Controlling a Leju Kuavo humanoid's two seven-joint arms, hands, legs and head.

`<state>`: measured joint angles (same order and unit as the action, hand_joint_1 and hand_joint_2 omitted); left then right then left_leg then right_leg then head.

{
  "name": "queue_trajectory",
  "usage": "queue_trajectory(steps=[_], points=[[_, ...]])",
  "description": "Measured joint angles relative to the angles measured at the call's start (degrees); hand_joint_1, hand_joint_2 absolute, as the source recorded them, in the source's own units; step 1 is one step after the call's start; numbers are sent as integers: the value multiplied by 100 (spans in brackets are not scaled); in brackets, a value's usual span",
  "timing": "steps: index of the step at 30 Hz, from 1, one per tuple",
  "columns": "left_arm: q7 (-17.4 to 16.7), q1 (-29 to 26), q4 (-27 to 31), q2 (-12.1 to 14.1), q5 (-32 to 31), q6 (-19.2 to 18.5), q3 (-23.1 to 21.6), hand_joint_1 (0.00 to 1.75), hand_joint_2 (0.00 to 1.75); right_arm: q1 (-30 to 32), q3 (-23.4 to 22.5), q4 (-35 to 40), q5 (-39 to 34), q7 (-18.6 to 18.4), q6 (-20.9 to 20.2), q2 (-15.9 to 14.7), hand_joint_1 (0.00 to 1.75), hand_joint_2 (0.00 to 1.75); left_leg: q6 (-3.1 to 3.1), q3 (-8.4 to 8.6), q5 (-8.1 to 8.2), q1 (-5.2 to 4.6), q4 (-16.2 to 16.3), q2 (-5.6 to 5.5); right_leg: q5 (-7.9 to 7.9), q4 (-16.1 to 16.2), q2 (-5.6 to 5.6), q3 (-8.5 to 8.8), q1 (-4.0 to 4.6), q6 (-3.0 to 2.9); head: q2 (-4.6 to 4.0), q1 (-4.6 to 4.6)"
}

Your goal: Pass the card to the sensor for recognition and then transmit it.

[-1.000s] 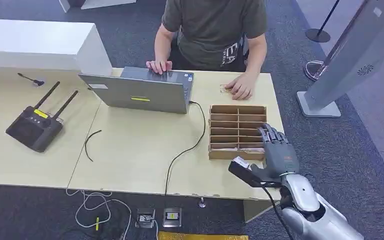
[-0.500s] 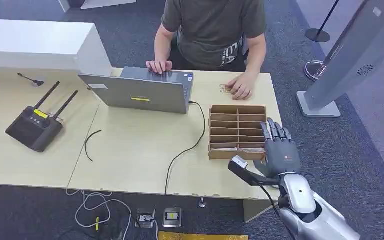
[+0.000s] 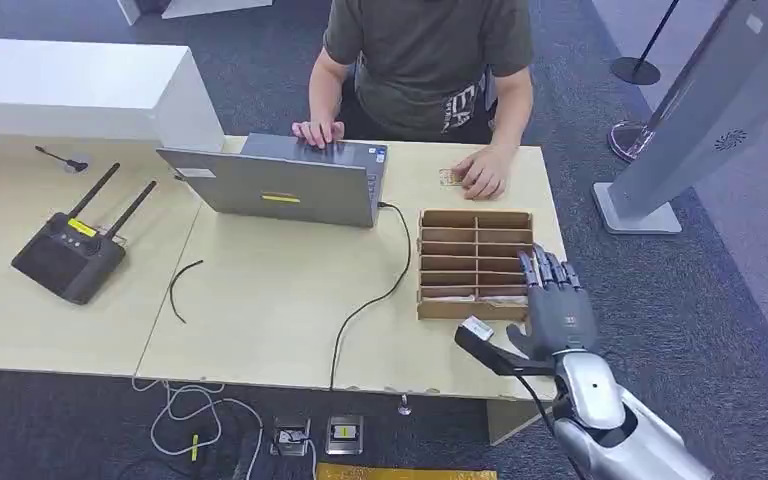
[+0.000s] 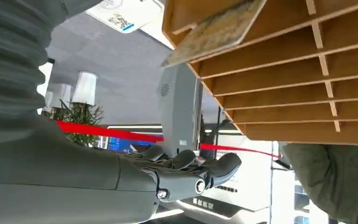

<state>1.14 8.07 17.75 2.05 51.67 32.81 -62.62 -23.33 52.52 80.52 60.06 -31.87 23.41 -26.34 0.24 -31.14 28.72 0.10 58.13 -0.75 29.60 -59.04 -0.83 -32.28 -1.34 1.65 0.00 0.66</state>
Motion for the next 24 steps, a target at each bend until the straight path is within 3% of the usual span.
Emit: queue_trajectory(steps=[24], points=[[2, 12, 0, -2, 11, -35, 35, 0, 0, 128, -59, -276, -149, -18, 9, 122, 0, 175, 0, 1, 0, 0, 0, 1, 0, 0, 1, 0, 0, 0, 0, 0]])
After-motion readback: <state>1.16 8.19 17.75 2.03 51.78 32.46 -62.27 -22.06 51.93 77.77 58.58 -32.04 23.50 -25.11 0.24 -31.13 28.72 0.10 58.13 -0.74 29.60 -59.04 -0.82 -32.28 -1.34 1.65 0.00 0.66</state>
